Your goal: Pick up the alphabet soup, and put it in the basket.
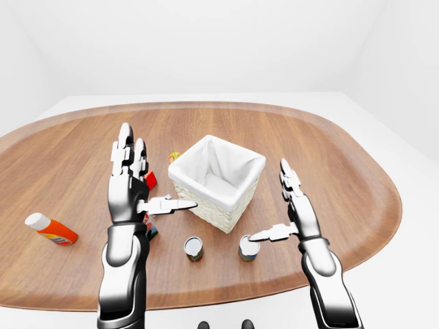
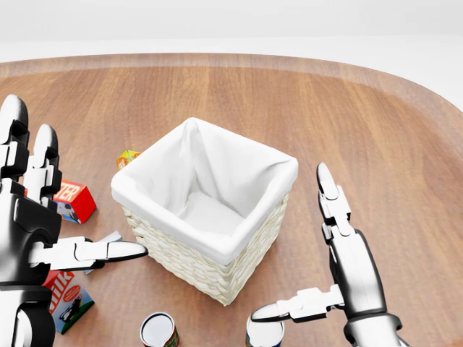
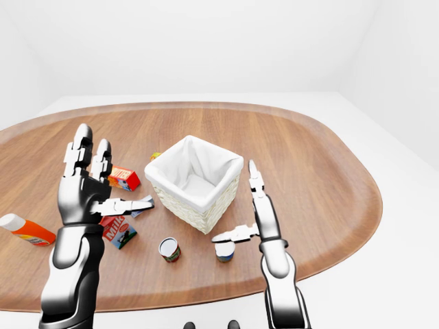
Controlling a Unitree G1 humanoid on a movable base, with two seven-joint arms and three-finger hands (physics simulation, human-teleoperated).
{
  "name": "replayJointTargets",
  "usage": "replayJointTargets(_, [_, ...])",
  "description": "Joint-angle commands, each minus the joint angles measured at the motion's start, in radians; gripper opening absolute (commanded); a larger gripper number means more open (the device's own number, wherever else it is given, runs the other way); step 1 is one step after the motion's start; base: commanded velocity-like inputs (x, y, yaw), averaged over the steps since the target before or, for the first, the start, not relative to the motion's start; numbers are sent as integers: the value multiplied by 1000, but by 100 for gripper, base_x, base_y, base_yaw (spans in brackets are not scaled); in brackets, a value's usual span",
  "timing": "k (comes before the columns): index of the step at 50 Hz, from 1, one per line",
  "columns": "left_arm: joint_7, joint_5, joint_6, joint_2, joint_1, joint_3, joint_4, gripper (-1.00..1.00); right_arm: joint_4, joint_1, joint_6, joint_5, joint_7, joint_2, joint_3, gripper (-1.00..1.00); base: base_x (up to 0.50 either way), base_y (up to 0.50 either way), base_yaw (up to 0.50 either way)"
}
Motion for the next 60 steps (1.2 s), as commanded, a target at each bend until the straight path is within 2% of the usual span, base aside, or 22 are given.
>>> replayJointTargets(1, [-1, 1, 0, -1, 4, 0, -3, 100, 21, 97, 0, -12, -8, 0, 33, 100, 0, 0, 0])
replayJointTargets(5, [0, -1, 0, 1, 1, 4, -9, 100, 55, 142, -24, -14, -23, -3, 52, 100, 0, 0, 0])
replayJointTargets(6, [0, -2, 0, 1, 1, 4, -9, 100, 77, 150, -39, -15, -29, -5, 57, 100, 0, 0, 0])
replayJointTargets(8, [0, -3, 0, 1, 1, 4, -9, 100, 78, 150, -40, -14, -30, -6, 57, 100, 0, 0, 0])
replayJointTargets(9, [0, 1, 0, 0, 3, 1, -6, 100, 115, 160, -59, -15, -40, -6, 62, 100, 0, 0, 0])
replayJointTargets(13, [0, 0, 0, 1, 2, 5, -6, 100, 121, 168, -49, -18, -49, -9, 67, 100, 0, 0, 0])
replayJointTargets(14, [0, 2, 0, 0, 5, 2, -10, 100, 120, 172, -28, -22, -55, -7, 67, 100, 0, 0, 0])
replayJointTargets(16, [-1, 3, 0, -1, 5, 0, -7, 100, 137, 182, -36, -17, -60, -8, 70, 100, 0, 0, 0])
replayJointTargets(22, [-1, 1, 0, 0, 1, 3, -2, 100, 152, 186, 0, -18, -78, -8, 74, 100, 0, 0, 0])
replayJointTargets(34, [2, 2, 0, -3, 2, -5, -16, 100, 263, 150, 0, -20, -82, -8, 81, 100, 0, 0, 0])
replayJointTargets(60, [0, 1, 0, -2, 1, -4, -4, 100, 437, 56, 0, -165, -74, -8, 105, 100, 0, 0, 0])
